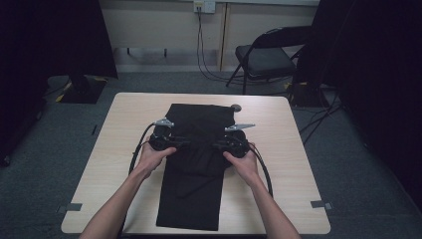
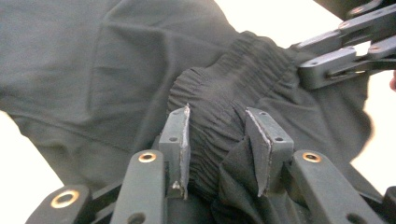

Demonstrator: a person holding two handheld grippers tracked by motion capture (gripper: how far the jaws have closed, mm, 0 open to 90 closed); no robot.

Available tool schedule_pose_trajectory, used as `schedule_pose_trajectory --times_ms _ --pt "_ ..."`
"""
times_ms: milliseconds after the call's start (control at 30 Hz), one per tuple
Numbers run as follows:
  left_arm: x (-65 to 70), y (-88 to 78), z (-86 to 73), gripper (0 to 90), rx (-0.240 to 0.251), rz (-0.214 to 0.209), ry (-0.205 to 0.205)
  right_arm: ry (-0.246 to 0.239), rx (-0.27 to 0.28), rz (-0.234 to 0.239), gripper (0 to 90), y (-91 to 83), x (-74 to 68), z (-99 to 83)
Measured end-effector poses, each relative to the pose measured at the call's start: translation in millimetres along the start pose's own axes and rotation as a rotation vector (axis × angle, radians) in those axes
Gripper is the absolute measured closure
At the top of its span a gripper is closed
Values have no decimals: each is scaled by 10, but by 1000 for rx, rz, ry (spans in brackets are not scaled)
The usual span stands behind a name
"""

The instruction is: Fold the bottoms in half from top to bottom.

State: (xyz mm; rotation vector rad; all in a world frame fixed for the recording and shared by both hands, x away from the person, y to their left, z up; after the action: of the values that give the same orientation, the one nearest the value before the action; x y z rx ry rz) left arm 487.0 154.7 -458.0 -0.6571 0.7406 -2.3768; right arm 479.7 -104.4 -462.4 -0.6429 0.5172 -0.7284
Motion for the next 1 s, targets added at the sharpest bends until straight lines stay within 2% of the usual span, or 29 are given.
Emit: schedule_pose_trajectory --times_ms 67,100,133,167,233,267,300,367,433,500,533,600,633,667,733,767,833,867,933,1000 --pt "59 -56 7 647 22 -5 17 -10 25 1 757 -71 -57 7" --pt "121 -116 21 658 40 -6 39 -16 31 4 757 -89 -75 12" --pt "167 -176 37 751 65 -19 48 -31 49 14 763 -150 -132 31" --pt "211 -233 60 780 86 -18 48 -41 65 30 768 -210 -178 49" --pt "324 -346 113 796 98 -14 101 -66 97 35 773 -336 -265 102" --pt "378 -403 137 808 113 -15 111 -74 115 44 779 -405 -307 130" --pt "426 -460 156 814 131 -36 104 -84 131 53 782 -472 -343 153" --pt "531 -581 176 826 159 -50 133 -103 155 61 784 -604 -412 185" --pt "657 -694 157 834 181 -88 158 -125 182 71 785 -736 -482 189" --pt "776 -786 78 834 176 -76 200 -154 194 87 783 -852 -557 140" --pt "817 -823 -14 834 161 -96 207 -165 199 97 776 -899 -592 89" --pt "875 -847 -191 829 122 -96 213 -181 183 117 752 -952 -645 -75" --pt "907 -831 -308 819 90 -105 230 -188 162 129 741 -948 -660 -181" --pt "926 -798 -428 811 56 -111 229 -191 131 132 733 -919 -668 -296" --pt "934 -728 -631 816 9 -147 207 -193 40 128 718 -814 -666 -539" --pt "935 -708 -694 808 -9 -148 213 -195 1 117 710 -759 -661 -661" --pt "922 -707 -732 763 -31 -166 214 -191 -50 110 670 -692 -660 -856" --pt "903 -725 -719 731 -19 -153 206 -183 -59 107 666 -695 -656 -921" --pt "825 -763 -655 656 19 -150 167 -178 -56 141 633 -760 -652 -983" --pt "681 -757 -554 633 40 -105 130 -180 -41 145 589 -846 -640 -979"
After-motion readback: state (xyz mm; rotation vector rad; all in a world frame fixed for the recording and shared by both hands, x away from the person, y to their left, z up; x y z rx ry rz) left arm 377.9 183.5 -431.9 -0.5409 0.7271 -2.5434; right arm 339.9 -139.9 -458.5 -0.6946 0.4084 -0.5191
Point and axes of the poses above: each handheld gripper's, and its own axes: y roughly forward along the jaws, z roughly out of its top, x roughly to its right, the point moved 2 cm from there along y, roughly forward along the jaws, and after that the axes turned 5 degrees about -x, right-handed, at the moved point
